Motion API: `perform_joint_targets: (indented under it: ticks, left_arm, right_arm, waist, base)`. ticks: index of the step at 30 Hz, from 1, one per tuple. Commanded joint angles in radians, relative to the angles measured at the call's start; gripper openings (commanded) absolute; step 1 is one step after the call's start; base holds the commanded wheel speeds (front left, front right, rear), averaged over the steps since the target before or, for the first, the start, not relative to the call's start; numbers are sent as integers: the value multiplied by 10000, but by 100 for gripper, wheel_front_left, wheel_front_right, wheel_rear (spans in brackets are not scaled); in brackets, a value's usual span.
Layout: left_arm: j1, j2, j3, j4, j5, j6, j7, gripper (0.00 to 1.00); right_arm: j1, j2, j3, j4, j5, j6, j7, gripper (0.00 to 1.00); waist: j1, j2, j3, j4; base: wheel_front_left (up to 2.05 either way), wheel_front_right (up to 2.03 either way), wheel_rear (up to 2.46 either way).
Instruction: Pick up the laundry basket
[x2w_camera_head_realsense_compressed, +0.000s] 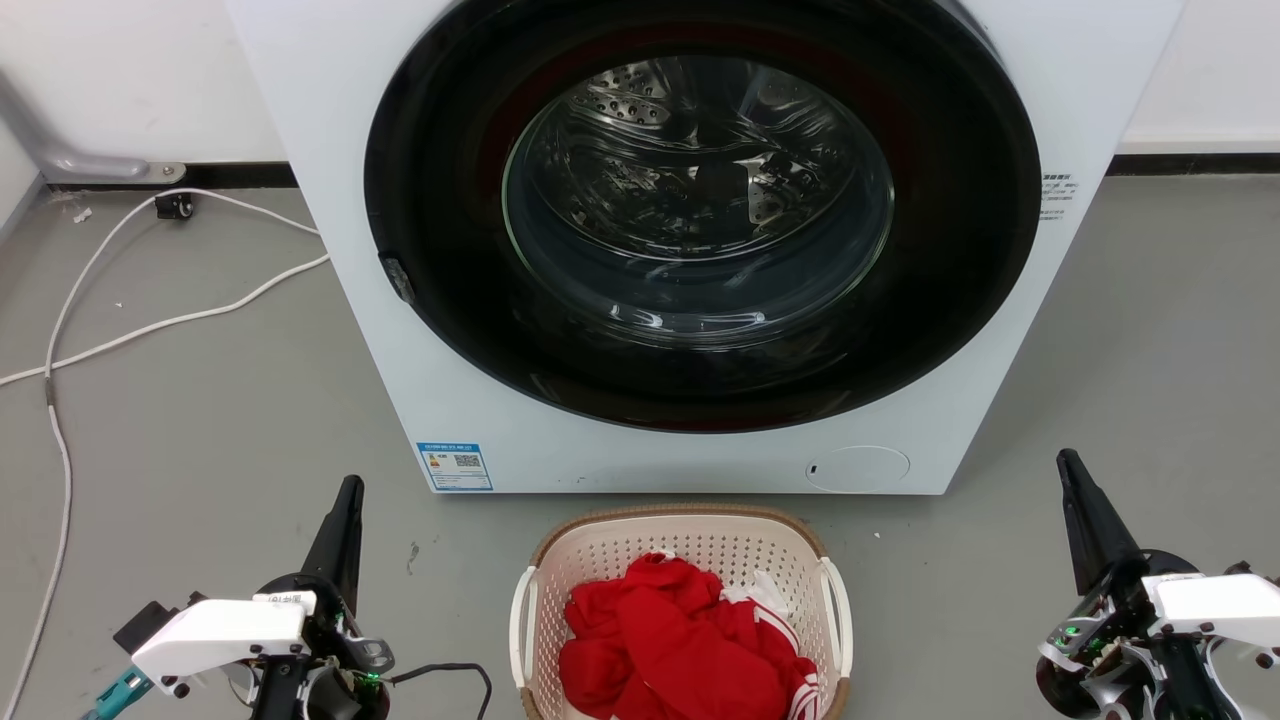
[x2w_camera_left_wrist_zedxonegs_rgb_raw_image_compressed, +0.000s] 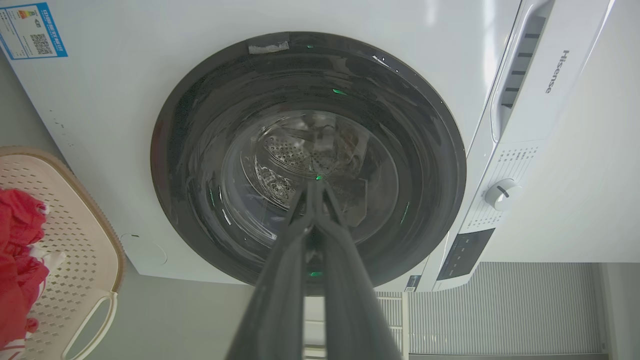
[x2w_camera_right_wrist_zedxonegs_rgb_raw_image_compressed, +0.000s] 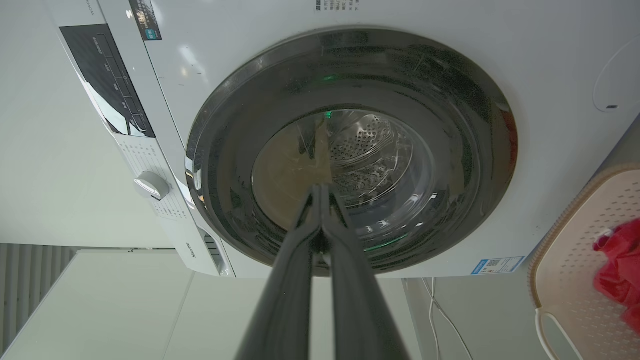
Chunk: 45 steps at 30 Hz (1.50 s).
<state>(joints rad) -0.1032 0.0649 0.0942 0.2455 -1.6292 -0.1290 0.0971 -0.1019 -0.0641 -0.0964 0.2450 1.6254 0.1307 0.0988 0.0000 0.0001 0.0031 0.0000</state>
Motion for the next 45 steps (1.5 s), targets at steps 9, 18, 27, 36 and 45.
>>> perform_joint_targets:
  ticks: [9,18,27,36,45]
  left_arm:
    - [-88,-9,30,9,85,-32,47,0]
    - [124,-77,23,178,57,9,19,100]
    - [101,-43,-486,-170,509,6,-430,100]
    - [95,-48,-702,-551,2458,2,-834,100]
    - [144,-81,-894,-908,4765,52,-1197,100]
  right_arm:
    - [-115,32,-38,18,-75,0,44,0]
    - [134,44,-18,178,-33,0,24,100]
    - [286,45,336,-115,-544,0,-425,100]
    - [386,57,406,-398,-2617,0,-835,100]
    - [533,74,437,-758,-5095,0,-1194,100]
  waist:
    - [0,-1,0,0]
    - [0,-1,0,0]
    - [0,-1,6,2]
    - [0,-1,17,4]
    - [0,-1,28,8]
  base:
    - [0,0,0]
    - [0,0,0]
    - [0,0,0]
    - [0,0,0]
    - [0,0,0]
